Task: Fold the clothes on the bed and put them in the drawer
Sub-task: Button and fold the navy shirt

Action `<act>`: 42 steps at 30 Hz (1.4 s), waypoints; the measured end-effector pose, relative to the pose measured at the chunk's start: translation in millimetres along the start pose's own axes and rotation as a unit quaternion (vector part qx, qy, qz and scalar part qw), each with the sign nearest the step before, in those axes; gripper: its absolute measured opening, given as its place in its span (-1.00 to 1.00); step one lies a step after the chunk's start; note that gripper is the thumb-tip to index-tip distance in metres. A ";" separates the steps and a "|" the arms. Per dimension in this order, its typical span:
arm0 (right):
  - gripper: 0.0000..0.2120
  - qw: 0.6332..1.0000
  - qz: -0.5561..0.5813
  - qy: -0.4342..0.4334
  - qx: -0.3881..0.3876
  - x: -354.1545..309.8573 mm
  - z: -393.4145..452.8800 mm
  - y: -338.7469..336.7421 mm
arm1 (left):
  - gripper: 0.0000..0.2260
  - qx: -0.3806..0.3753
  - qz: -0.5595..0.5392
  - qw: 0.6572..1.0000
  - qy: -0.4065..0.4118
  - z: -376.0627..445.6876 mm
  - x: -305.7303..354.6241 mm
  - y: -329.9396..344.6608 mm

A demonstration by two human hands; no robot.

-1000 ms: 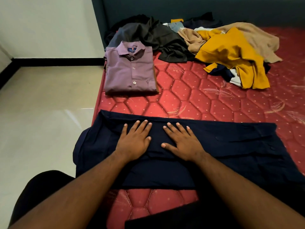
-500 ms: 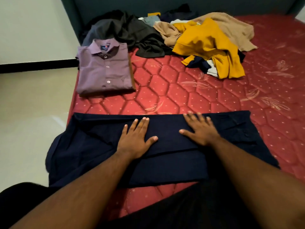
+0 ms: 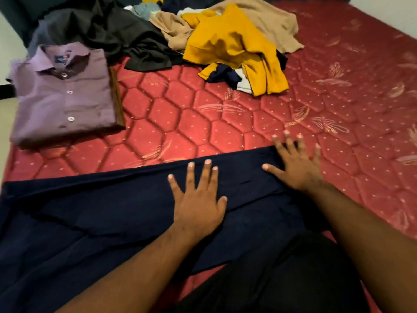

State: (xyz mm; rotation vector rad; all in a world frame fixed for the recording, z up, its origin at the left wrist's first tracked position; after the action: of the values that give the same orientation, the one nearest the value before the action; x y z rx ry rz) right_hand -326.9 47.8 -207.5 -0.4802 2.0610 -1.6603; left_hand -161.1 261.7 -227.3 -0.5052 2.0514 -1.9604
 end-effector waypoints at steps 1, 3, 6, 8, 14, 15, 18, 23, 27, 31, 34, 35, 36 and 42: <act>-0.13 0.998 0.035 0.052 0.027 13.7 -9.7 2.3 | -0.31 0.026 -0.016 0.999 0.026 7.3 17.3 -1.7; 0.03 0.974 0.146 0.164 0.056 33.2 -28.7 4.7 | -0.27 0.037 -0.048 0.995 0.076 19.3 55.2 -0.4; 0.10 0.954 0.210 0.213 0.033 46.0 -21.2 -1.5 | -0.18 0.004 -0.030 0.993 0.117 32.0 104.5 9.1; -0.02 0.928 0.301 0.218 -0.001 41.0 -10.1 -3.9 | -0.15 -0.009 -0.009 0.994 0.107 33.6 113.5 15.7; -0.67 0.861 0.474 0.177 -0.057 36.3 -6.1 -3.3 | -0.18 0.005 -0.001 0.995 0.101 36.7 118.7 26.9; -0.74 0.868 0.469 0.153 -0.050 35.7 -2.3 -5.2 | -0.19 0.003 0.001 0.995 0.104 38.7 120.4 28.2; -0.79 0.911 0.403 0.087 0.001 38.0 13.1 -17.0 | -0.20 0.002 0.000 0.995 0.099 53.4 128.8 26.0; -0.71 0.945 0.321 0.053 0.030 51.0 32.9 -41.5 | -0.20 -0.026 -0.042 0.995 0.086 86.2 148.4 16.8; -0.60 0.980 0.193 0.040 0.014 33.4 18.8 -68.1 | -0.37 0.013 -0.378 0.924 0.047 86.2 139.0 -4.4; -0.57 0.972 0.222 0.025 -0.070 -37.0 -18.3 -77.8 | -0.44 -0.114 -0.856 0.469 -0.186 70.4 114.5 -26.6; -0.68 0.900 0.412 0.059 -0.131 -90.7 -48.3 -57.0 | -0.26 -0.228 -0.872 0.372 -0.222 57.6 104.1 -23.0; -0.72 0.877 0.463 0.078 -0.108 -96.6 -53.9 -46.6 | -0.31 -0.230 -0.869 0.373 -0.229 56.6 102.2 -18.6; -0.76 0.852 0.509 0.100 -0.064 -96.9 -57.3 -39.5 | -0.40 -0.218 -0.864 0.389 -0.232 57.3 101.4 -17.6; -0.77 0.812 0.484 0.261 0.197 -8.1 -61.7 -45.5 | -0.79 -0.095 -0.809 0.501 -0.293 69.1 104.3 -26.8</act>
State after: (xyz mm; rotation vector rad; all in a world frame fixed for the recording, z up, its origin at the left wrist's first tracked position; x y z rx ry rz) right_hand -354.1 92.9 -151.1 1.1111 1.6625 -1.5092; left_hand -225.0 154.5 -199.1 -3.3834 0.9321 -1.2673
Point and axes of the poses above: each hand's wrist, its own z-axis towards the middle knuckle, its own y-axis out of the palm, x = y × z, the point moved 2 cm from there along z, towards the middle knuckle, and after that the axes turned 6 degrees about z, right-handed, at the moved point
